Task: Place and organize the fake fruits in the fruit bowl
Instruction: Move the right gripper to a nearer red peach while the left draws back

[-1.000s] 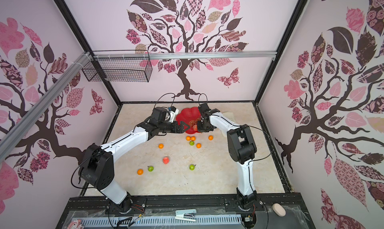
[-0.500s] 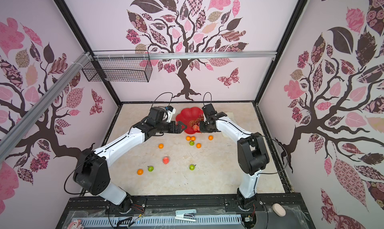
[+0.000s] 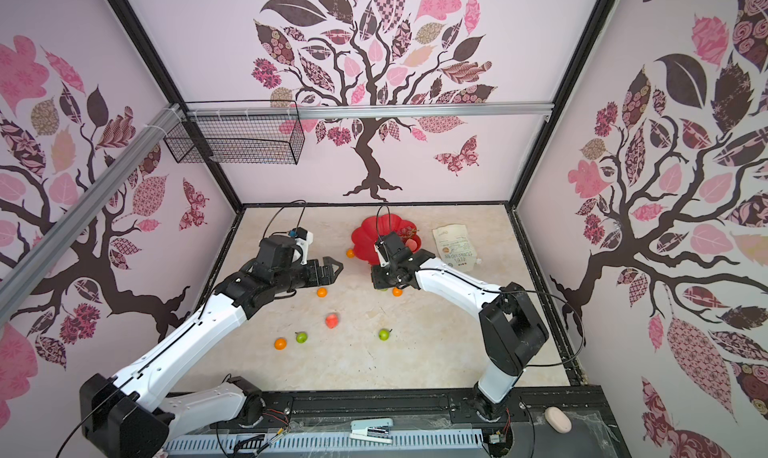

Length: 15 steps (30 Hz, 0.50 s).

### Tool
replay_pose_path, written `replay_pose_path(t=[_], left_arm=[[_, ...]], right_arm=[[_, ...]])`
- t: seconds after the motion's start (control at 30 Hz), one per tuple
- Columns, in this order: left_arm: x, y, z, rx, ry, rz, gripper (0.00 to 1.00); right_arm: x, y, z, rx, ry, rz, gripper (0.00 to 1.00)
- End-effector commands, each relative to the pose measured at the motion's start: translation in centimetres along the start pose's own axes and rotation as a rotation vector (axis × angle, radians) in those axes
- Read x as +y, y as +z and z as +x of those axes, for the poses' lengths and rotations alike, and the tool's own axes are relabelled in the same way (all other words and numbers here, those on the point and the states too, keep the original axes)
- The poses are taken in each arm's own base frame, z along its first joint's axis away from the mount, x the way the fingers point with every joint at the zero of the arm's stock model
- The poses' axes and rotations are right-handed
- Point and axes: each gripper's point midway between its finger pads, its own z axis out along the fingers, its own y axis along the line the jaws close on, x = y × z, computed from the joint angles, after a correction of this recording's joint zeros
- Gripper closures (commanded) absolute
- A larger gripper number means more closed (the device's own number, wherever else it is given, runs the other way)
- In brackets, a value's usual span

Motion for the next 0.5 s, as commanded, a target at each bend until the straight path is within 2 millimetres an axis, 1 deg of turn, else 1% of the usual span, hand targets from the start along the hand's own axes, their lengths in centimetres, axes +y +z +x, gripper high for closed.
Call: replay_pose_path(t=[0.0, 0.13, 0.23, 0.3, 0.47], left_arm=[[2.5, -1.5, 2.0, -0.005, -0.066, -0.080, 0.02], [4.0, -3.2, 4.1, -0.007, -0.105, -0.105, 0.01], [5.1, -3.7, 5.6, 0.018, -0.136, -0.132, 0.02], [5.7, -4.0, 6.5, 0.037, -0.160, -0.140, 0.02], [7.1, -4.9, 7.7, 0.035, -0.240, -0.138, 0.02]], right_arm=[[3.1, 0.0, -0.2, -0.042, -0.016, -0.035, 0.72], [5.9, 1.6, 1.6, -0.006, -0.063, -0.056, 0.68], [7.7, 2.6, 2.9, 0.026, -0.095, -0.075, 0.67], [8.9, 3.3, 3.8, 0.047, -0.123, -0.087, 0.64], [11.6, 4.5, 5.2, 0.083, -0.176, -0.101, 0.58]])
